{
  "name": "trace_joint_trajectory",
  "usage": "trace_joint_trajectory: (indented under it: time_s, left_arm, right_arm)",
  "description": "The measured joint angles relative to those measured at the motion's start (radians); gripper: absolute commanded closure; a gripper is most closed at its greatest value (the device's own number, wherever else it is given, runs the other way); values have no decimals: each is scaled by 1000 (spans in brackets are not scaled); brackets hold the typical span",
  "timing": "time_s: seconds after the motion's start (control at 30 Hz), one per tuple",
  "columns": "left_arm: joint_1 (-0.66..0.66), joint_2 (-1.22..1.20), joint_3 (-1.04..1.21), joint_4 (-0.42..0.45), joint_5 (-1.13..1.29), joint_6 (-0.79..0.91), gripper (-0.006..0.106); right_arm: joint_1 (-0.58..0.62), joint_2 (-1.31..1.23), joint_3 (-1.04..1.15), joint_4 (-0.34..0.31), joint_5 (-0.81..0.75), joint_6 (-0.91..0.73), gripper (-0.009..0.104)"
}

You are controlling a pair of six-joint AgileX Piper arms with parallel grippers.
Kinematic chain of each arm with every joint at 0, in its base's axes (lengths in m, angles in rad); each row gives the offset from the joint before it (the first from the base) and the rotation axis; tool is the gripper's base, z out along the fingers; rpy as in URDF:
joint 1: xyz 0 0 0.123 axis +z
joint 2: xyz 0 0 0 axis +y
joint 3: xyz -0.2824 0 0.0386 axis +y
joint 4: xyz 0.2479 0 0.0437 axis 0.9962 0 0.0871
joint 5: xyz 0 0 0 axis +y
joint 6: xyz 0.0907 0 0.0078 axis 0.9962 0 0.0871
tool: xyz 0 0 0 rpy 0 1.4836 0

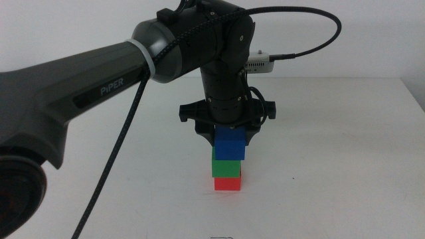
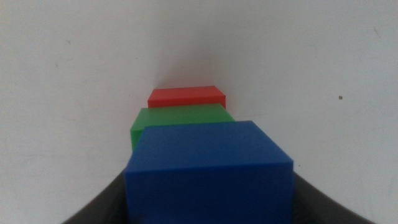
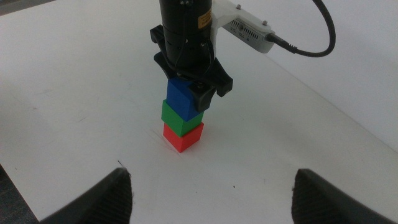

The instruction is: Stack red cubes first, then green, then blue cubes in a specific spot.

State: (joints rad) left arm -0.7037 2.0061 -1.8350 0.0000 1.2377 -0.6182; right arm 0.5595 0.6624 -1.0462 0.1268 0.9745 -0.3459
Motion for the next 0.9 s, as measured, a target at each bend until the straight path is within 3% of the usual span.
trace_joint_trajectory:
  time_s: [0.17,0.2,0.23,0.27,0.43,0.9]
  left_arm:
    - [0,1,-1,10,2,7,102]
    - [0,1,-1,14,2,5,85]
    - [0,1,-1,14,2,4,81]
    - [0,1,-1,14,1,4,32]
    - [0,7,-1,21,-1,4,10]
    - [0,-67,-1,21,-1,70,7]
  right_arm:
    - [0,0,0,0,0,0,29]
    - [0,0,0,0,0,0,29]
    - [0,0,0,0,0,0,29]
    - [0,0,0,0,0,0,29]
    - [0,0,0,0,0,0,29]
    - [0,0,0,0,0,0,29]
